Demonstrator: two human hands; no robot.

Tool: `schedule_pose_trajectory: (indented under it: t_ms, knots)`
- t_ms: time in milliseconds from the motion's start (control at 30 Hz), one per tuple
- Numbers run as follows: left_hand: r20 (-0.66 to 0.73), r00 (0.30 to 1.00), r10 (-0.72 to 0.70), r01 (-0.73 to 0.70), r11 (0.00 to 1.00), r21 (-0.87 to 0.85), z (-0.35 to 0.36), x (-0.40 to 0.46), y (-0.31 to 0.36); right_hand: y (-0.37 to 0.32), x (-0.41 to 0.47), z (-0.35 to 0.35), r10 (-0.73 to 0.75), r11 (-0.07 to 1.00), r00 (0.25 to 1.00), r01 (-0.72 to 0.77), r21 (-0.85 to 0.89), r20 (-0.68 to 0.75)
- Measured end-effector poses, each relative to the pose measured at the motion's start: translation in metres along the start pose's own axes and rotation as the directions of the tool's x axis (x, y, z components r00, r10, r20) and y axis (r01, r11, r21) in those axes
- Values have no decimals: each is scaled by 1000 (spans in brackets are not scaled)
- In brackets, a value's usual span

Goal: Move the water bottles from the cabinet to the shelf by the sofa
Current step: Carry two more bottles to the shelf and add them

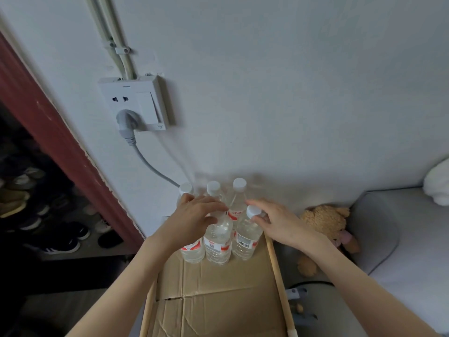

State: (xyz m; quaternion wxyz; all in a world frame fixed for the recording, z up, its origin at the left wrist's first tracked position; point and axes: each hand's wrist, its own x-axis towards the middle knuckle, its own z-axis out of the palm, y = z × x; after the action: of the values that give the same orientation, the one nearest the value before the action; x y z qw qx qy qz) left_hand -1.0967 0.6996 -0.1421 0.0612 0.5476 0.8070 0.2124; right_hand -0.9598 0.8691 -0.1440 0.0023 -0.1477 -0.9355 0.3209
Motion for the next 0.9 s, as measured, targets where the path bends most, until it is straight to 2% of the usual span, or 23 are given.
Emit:
schedule_pose_trajectory:
  t_ms: [233,333,433,567,767,900]
  knots:
    - [-36,997,-67,68,997,40,5,3,2,-4,7,-3,22,998,993,-29,-59,-113]
    - [-4,999,-49,49,997,66,1,3,2,-5,7,-3,14,999,999,-15,-31,-28]
    - [60,998,7,-7,1000,11,-1,1,1,-3,4,-3,12,1000,999,-11,-27,36]
    - [36,999,6,-6,1000,-8,1,3,3,-3,4,-4,20,999,1000,-21,-26,-18]
    - [-5,996,-84,84,994,74,2,7,4,-1,5,-1,13,999,995,-17,-48,-94]
    - [113,993,-41,35,997,62,-3,6,4,2,5,6,44,997,994,-49,-56,-100]
